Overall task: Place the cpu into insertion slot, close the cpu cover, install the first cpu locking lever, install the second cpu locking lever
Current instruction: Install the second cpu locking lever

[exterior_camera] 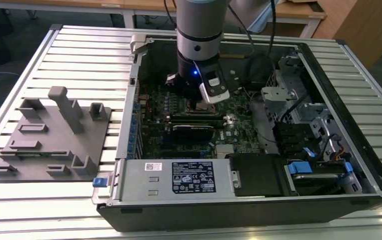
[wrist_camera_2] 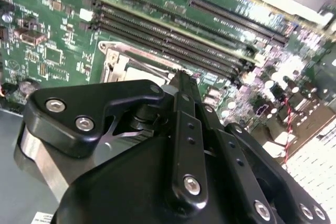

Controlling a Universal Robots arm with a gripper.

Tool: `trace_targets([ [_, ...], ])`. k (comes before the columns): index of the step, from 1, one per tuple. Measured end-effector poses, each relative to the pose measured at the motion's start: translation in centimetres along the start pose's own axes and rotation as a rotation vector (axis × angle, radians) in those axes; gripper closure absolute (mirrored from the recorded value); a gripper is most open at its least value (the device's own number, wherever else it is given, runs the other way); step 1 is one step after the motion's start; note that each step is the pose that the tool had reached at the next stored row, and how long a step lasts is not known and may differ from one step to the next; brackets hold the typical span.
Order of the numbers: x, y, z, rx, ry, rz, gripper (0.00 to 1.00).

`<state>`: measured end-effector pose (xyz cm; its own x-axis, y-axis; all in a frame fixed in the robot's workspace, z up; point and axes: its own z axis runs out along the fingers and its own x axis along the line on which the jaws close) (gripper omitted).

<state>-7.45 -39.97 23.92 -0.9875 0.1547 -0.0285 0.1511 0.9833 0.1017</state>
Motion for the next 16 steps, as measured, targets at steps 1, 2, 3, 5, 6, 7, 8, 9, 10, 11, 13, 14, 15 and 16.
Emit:
trace_targets([
  [1,0.01,-0.05,0.07,-0.0004,-0.0001,0.000,0.90],
  [2,0.05,-0.07,0.22,-0.0003,-0.0002,0.000,0.90],
  [3,0.09,-0.10,0.39,-0.0002,-0.0001,0.000,0.90],
  [5,0.23,-0.16,0.74,0.0000,0.0000,0.000,0.90],
  [6,0.32,-0.19,0.91,0.0000,0.0000,0.000,0.90],
  [7,0.45,-0.23,1.07,-0.0001,-0.0001,0.000,0.90],
  [8,0.62,-0.27,1.22,-0.0001,0.0000,0.000,0.90],
  [9,0.79,-0.31,1.35,-0.0001,-0.0001,0.000,0.90],
  [10,0.92,-0.33,1.44,-0.0002,-0.0001,0.000,0.90],
  [11,0.99,-0.33,1.49,-0.0002,-0.0001,0.000,0.90],
  [13,0.99,-0.31,1.52,0.0000,0.0002,-0.002,0.90],
  [14,1.00,-0.30,1.55,-0.0002,0.0005,-0.004,0.90],
  [15,1.00,-0.30,1.58,-0.0006,0.0010,-0.009,0.90],
  [16,1.01,-0.31,1.61,-0.0015,0.0017,-0.017,0.90],
])
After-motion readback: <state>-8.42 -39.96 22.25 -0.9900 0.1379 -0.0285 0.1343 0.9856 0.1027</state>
